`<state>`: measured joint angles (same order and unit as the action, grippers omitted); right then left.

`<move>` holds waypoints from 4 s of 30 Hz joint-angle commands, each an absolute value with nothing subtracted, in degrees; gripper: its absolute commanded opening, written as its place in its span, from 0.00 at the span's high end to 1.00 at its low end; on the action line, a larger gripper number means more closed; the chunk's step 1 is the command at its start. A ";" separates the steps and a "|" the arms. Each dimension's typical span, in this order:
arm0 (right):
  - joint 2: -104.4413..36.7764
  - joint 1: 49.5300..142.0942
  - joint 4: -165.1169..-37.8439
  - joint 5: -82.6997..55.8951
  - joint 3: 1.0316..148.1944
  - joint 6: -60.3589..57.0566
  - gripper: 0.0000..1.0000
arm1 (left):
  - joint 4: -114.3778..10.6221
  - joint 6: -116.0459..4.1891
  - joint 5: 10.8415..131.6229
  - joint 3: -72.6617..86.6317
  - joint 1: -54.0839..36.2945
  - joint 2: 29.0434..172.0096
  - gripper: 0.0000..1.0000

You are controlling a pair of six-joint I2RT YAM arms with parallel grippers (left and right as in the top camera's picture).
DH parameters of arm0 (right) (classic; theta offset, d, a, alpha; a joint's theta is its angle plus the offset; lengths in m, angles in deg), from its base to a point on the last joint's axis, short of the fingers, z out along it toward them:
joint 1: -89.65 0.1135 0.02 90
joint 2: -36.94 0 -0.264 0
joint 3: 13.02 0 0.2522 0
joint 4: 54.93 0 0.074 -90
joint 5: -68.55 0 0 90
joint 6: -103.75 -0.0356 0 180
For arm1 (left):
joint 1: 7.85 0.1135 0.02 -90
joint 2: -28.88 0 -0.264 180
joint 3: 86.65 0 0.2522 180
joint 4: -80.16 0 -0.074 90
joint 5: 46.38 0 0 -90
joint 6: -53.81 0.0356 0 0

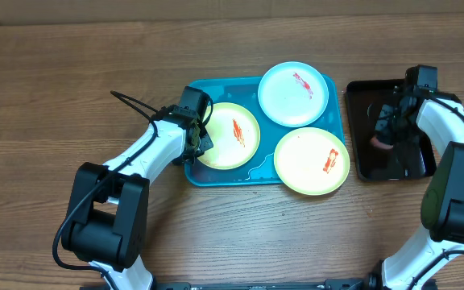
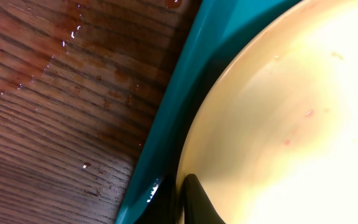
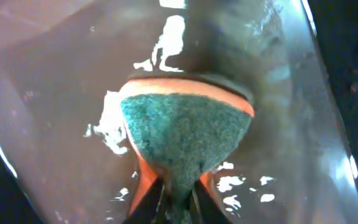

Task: Clean dirty plates on tray and stack at the side
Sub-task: 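Lift the sponge with the right gripper and carry it over the yellow plate, then scrub the left yellow plate with the sponge while left gripper holds it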

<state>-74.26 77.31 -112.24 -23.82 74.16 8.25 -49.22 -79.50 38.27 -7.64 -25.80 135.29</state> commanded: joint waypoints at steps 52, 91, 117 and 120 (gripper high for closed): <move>-69.97 107.34 -124.09 1.03 94.36 10.17 0.96 | -48.35 -78.36 37.68 -8.01 -25.47 136.40 0.96; -90.39 122.73 -109.36 3.29 93.38 1.26 0.96 | -49.03 -75.98 40.28 -8.01 -25.41 136.40 0.96; -90.37 120.26 -107.98 -16.21 96.90 -6.83 0.96 | -48.92 -75.52 40.28 -8.01 -25.28 136.40 0.96; -90.39 121.53 -107.50 -14.44 96.81 -6.85 0.96 | -48.92 -75.52 40.28 -8.01 -25.28 136.40 0.96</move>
